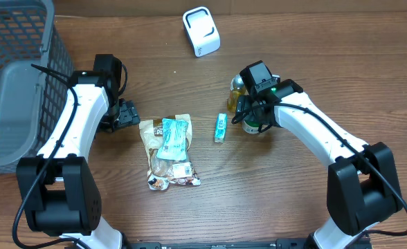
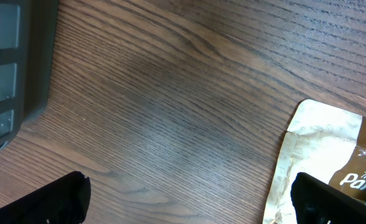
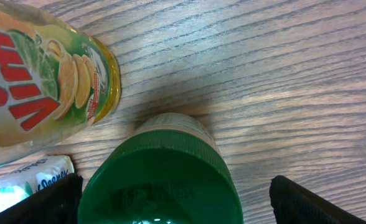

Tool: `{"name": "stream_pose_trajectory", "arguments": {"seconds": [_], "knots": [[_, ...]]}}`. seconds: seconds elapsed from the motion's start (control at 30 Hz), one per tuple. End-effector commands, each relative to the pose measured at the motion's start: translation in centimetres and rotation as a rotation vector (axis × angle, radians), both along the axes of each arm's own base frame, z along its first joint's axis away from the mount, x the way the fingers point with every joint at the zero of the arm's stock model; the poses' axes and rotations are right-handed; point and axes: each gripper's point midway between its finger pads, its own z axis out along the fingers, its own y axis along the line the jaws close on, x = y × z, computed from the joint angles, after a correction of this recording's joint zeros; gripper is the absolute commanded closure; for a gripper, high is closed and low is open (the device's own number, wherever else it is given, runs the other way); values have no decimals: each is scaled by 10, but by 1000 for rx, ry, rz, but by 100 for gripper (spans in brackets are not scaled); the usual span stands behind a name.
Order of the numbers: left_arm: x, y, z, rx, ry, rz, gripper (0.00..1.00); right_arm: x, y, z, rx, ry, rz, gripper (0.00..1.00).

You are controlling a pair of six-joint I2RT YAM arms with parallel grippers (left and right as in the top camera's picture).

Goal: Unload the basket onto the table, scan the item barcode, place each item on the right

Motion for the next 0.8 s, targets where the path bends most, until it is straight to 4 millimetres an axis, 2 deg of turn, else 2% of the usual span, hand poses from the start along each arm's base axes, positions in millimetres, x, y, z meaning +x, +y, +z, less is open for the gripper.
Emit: {"name": "stream_pose_trajectory", "arguments": {"seconds": [0.0,0.3,0.4,0.5,0.6,0.77], "knots": [[-2,6,-4,20,15,14,1,9,1,7,-5,-31,-8,8],[-2,6,-4,20,15,14,1,9,-7,-2,-5,-32,-26,6],[-2,6,-4,20,15,14,0,8,-16,-8,-9,-21,-45,14],[-2,6,-4,21,15,14,0,6,-21,-9,-2,-6,-59,28],[-2,6,-4,21,14,14,0,4,-22,-11,31,19,-66,28],[-2,6,-4,20,15,14,0,-5,-36,-13,16,67,-96,29]]}}
